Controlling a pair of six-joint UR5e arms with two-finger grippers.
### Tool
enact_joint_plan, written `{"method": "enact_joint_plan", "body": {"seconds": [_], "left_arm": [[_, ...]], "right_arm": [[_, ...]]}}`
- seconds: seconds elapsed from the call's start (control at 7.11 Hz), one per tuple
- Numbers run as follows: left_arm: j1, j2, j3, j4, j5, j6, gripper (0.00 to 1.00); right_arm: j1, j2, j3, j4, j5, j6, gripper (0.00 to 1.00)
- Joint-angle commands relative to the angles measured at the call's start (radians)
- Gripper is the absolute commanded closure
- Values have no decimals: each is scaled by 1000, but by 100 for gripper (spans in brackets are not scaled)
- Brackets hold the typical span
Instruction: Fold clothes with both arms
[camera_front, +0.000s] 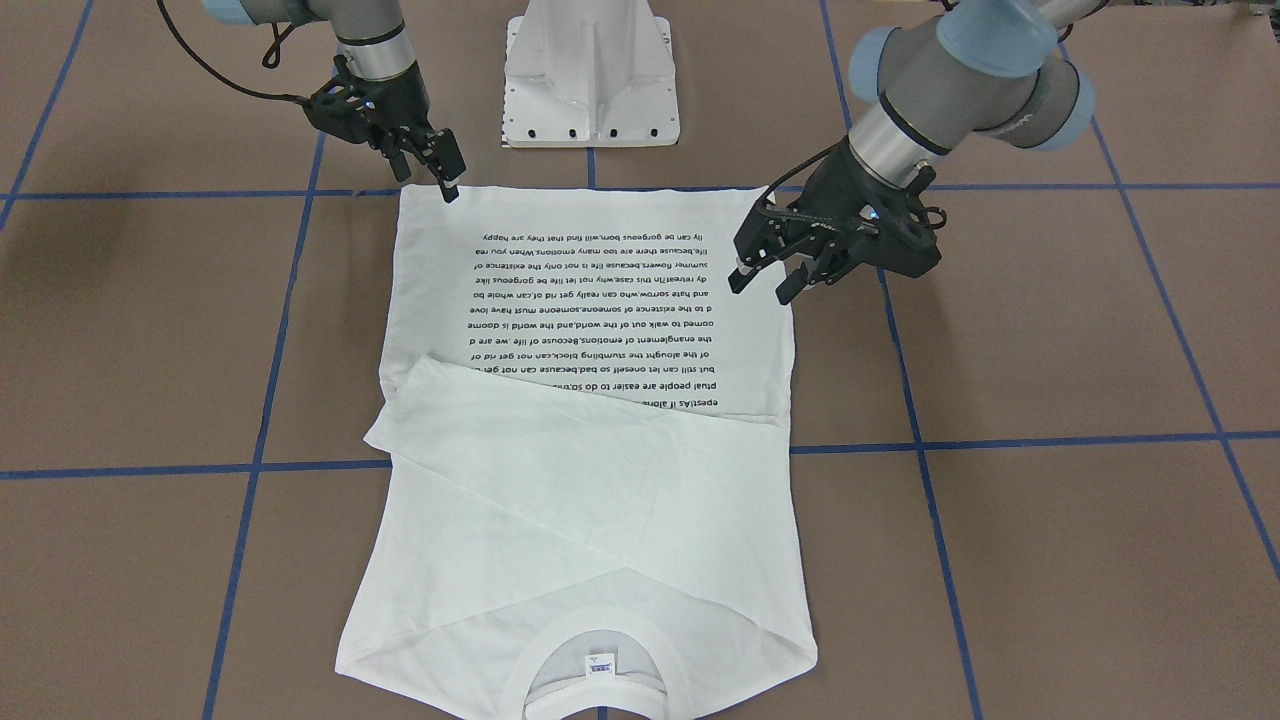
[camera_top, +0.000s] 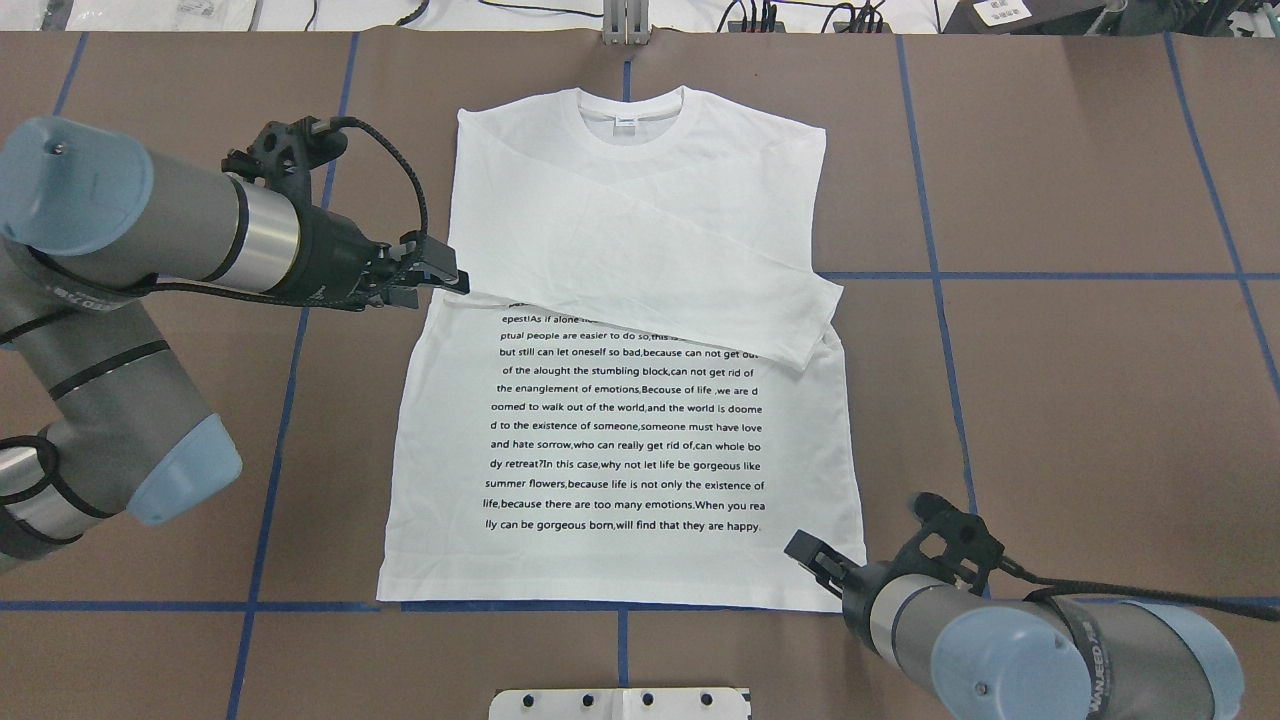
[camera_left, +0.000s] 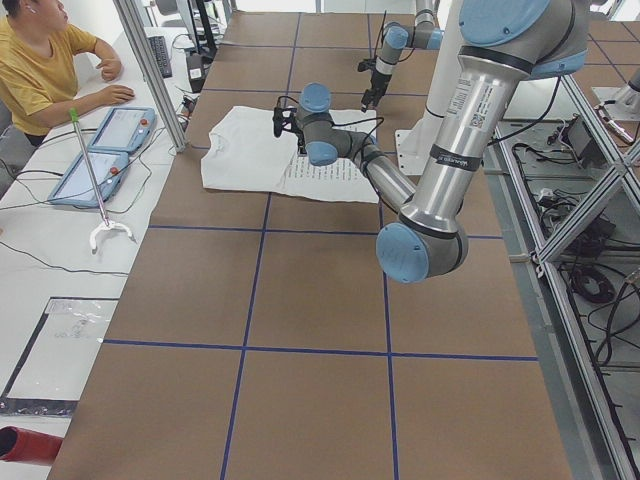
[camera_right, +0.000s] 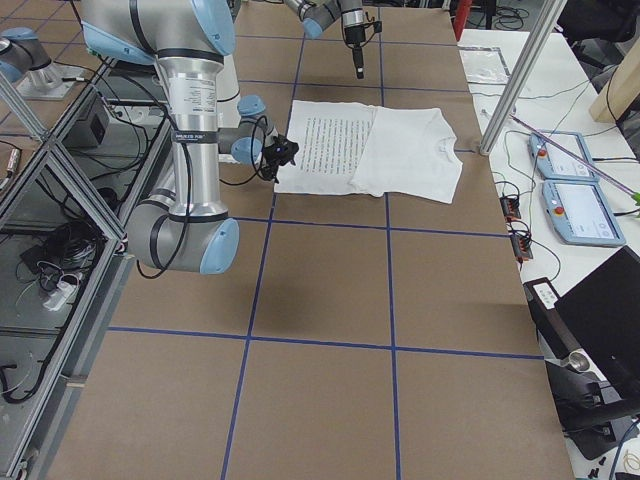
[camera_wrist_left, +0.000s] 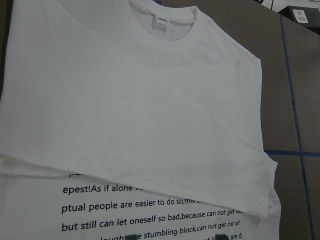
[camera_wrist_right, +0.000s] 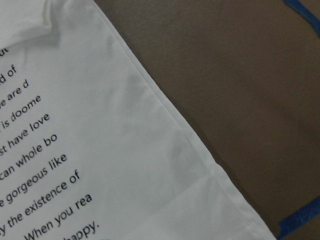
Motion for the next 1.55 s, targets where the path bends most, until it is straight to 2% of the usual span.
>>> {"method": "enact_joint_plan", "body": {"seconds": [0.0, 0.84, 1.41], "left_arm": [[-4, 52, -28, 2, 5, -5, 0], [1, 54, -24, -2, 5, -19, 0], [2, 54, -22, -3, 5, -17, 0]], "right_arm": [[-95, -10, 1, -26, -89, 113, 3], [-89, -61, 5, -45, -96, 146, 11], [-91, -52, -5, -45, -97, 143, 15]]}}
